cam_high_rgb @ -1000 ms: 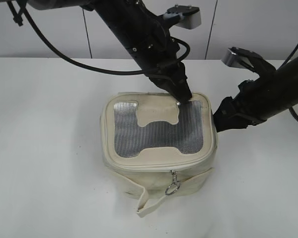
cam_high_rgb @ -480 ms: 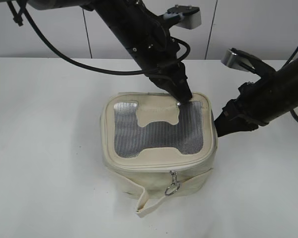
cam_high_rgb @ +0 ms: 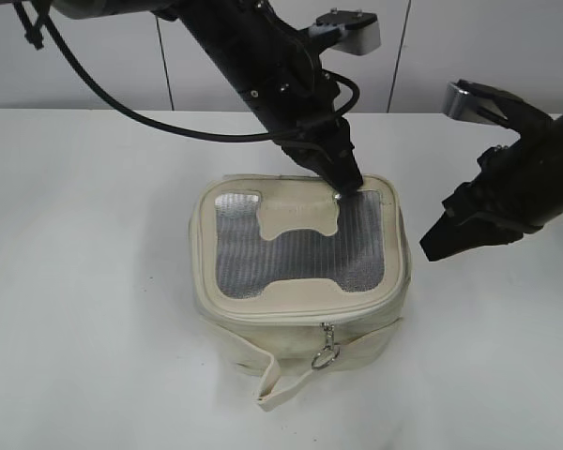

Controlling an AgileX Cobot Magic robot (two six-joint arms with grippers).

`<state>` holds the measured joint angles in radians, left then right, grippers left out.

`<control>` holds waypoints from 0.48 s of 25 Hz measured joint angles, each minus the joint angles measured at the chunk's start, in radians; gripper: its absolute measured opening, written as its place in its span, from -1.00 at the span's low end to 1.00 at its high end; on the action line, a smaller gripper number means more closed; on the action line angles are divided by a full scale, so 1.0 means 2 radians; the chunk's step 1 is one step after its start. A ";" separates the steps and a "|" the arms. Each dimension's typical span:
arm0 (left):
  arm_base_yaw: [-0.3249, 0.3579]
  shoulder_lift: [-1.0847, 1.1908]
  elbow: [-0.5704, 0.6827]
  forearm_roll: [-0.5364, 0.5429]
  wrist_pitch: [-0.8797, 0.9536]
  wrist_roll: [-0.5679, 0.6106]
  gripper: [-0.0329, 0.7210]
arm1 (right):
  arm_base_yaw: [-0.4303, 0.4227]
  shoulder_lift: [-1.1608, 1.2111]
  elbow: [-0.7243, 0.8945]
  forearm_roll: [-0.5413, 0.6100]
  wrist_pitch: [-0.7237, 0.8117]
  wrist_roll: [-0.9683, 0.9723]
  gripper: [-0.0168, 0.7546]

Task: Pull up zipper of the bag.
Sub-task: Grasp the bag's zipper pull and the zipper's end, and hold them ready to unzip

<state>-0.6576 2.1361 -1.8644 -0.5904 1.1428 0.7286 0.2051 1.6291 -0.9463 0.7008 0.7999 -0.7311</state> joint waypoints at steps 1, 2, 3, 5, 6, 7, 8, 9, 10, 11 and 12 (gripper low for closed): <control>0.000 0.000 0.000 0.000 0.000 0.000 -0.81 | 0.000 0.000 0.005 0.000 -0.003 0.001 -0.80; 0.000 0.000 0.000 0.000 0.000 0.000 -0.81 | 0.000 0.000 0.012 0.000 -0.005 0.002 -0.68; 0.000 0.000 0.000 0.000 0.000 0.000 -0.81 | 0.000 0.000 0.019 0.000 -0.007 0.003 -0.56; 0.000 0.000 0.000 -0.001 0.003 0.000 -0.81 | 0.000 -0.005 0.041 0.004 -0.016 0.006 -0.34; 0.000 0.000 0.000 -0.004 0.006 0.001 -0.81 | 0.000 -0.011 0.052 0.010 -0.033 0.006 -0.29; 0.000 0.000 0.000 -0.007 0.007 0.003 -0.81 | 0.000 -0.018 0.065 0.021 -0.045 0.007 -0.26; 0.000 0.000 0.000 -0.011 0.008 0.007 -0.81 | 0.000 -0.029 0.079 0.034 -0.064 0.006 -0.23; 0.000 0.000 0.000 -0.014 0.011 0.014 -0.81 | 0.000 -0.041 0.092 0.047 -0.080 0.002 -0.22; 0.000 0.000 0.000 -0.018 0.013 0.021 -0.81 | 0.000 -0.050 0.104 0.058 -0.099 -0.003 -0.21; 0.000 0.000 0.000 -0.021 0.015 0.026 -0.81 | 0.000 -0.060 0.117 0.071 -0.120 -0.011 -0.20; 0.000 0.000 0.000 -0.025 0.017 0.029 -0.81 | 0.000 -0.067 0.129 0.086 -0.135 -0.024 -0.17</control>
<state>-0.6576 2.1361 -1.8644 -0.6394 1.1766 0.7871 0.2051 1.4950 -0.6874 0.8721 0.5294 -0.7781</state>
